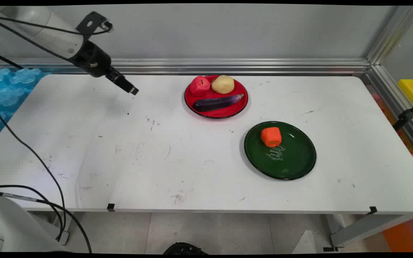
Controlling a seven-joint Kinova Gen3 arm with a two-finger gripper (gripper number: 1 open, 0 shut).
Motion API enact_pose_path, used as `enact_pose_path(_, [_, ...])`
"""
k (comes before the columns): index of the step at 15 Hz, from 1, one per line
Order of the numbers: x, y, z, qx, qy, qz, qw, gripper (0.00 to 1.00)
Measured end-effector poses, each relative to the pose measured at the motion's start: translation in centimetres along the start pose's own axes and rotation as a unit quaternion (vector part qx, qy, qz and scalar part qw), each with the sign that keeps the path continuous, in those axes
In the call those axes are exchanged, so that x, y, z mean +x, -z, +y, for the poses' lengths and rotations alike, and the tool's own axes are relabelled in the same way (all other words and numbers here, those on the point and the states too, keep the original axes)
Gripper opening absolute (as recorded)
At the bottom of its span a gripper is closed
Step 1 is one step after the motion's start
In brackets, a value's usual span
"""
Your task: Pick up the eggplant from the red plate
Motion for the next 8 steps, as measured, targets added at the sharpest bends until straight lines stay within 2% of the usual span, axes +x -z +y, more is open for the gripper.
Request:
enact_pose_path(4, [2.4, -0.6, 2.0, -0.025, -0.045, 0.012, 0.9986, 1.00])
enact_pose_path(8, [5.4, -1.3, 4.5, -0.046, -0.089, 0.030, 0.9944, 1.00])
